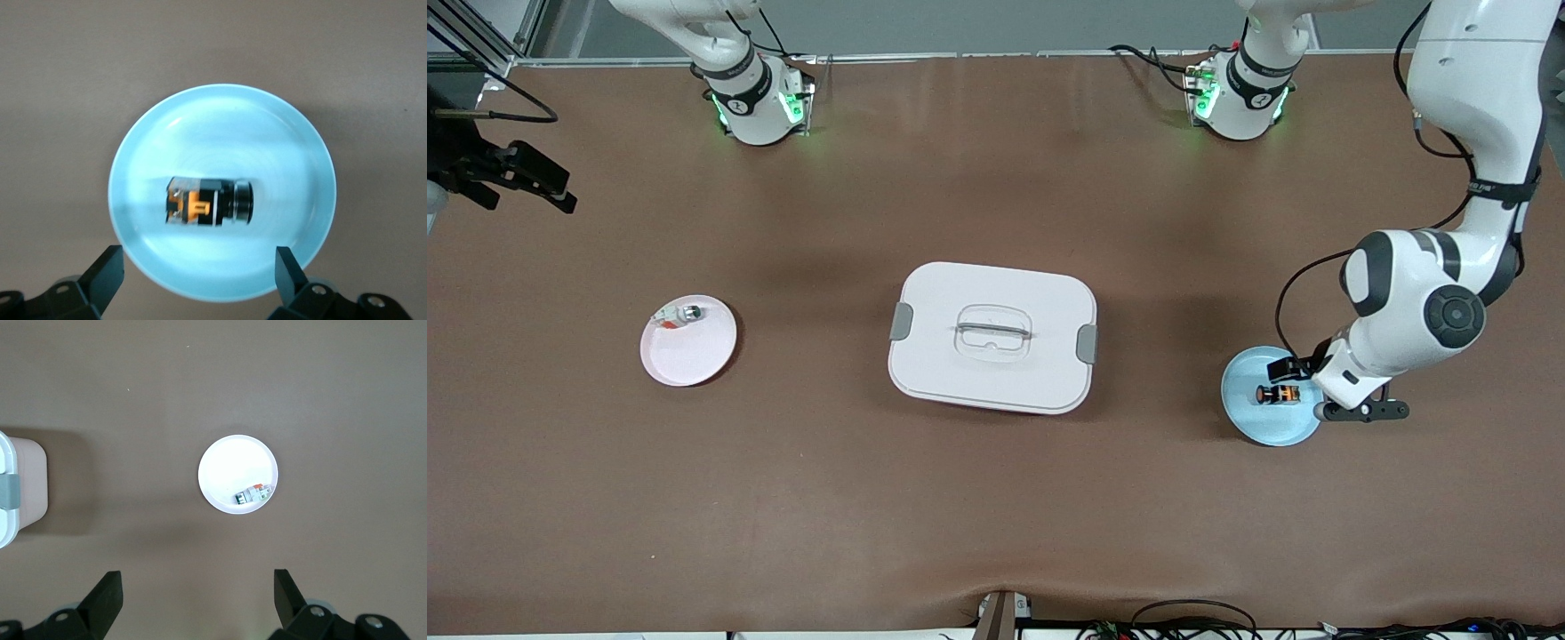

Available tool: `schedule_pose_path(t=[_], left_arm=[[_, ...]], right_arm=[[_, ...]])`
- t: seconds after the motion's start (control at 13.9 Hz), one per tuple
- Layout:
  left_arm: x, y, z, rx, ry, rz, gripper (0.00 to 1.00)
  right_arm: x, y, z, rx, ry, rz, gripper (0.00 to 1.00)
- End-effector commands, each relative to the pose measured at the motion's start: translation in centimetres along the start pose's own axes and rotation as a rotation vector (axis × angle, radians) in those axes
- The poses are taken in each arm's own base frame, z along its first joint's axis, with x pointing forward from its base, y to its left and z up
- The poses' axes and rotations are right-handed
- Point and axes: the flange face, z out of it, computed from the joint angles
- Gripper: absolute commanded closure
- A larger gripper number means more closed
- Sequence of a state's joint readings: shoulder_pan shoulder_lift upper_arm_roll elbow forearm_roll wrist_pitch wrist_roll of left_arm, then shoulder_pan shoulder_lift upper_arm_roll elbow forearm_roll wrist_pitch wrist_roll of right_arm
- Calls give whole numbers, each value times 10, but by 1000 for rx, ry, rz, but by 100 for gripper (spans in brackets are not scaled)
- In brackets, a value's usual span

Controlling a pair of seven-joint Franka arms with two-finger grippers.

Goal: Transfer orange switch to right arm and place
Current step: 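Close the left gripper on the orange switch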

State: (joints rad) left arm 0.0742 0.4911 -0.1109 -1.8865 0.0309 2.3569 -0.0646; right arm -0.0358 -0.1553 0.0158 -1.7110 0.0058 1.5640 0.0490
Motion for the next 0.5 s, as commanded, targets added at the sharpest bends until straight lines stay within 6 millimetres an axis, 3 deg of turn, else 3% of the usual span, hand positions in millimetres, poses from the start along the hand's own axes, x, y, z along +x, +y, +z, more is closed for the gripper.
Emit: schedule_pose_path(t=[0.0, 0.43], left_arm=[[8, 3, 15, 4, 32, 18, 0], [11, 1, 44, -3, 44, 34, 0]], right_arm=[[-7, 0, -3, -14, 8, 0, 0], [-7, 0, -3, -14, 8, 0, 0]])
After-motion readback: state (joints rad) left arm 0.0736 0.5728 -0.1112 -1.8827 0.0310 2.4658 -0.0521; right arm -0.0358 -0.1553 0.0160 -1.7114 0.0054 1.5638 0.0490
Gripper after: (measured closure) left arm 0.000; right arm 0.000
